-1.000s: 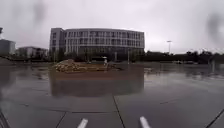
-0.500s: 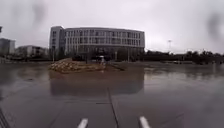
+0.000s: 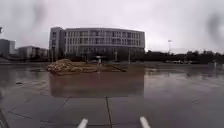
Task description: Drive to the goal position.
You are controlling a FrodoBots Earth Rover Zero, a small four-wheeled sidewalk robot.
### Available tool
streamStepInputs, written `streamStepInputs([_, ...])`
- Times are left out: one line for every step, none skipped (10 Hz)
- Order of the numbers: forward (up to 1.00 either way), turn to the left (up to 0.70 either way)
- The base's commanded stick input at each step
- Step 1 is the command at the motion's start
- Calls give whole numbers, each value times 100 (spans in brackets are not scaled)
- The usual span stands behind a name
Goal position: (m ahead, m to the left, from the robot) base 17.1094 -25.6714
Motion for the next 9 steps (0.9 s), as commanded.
streamStepInputs([100,-38])
streamStepInputs([100,-38])
streamStepInputs([100,-38])
streamStepInputs([100,-38])
streamStepInputs([100,-38])
streamStepInputs([100,-26])
streamStepInputs([100,-4])
streamStepInputs([100,0])
streamStepInputs([100,0])
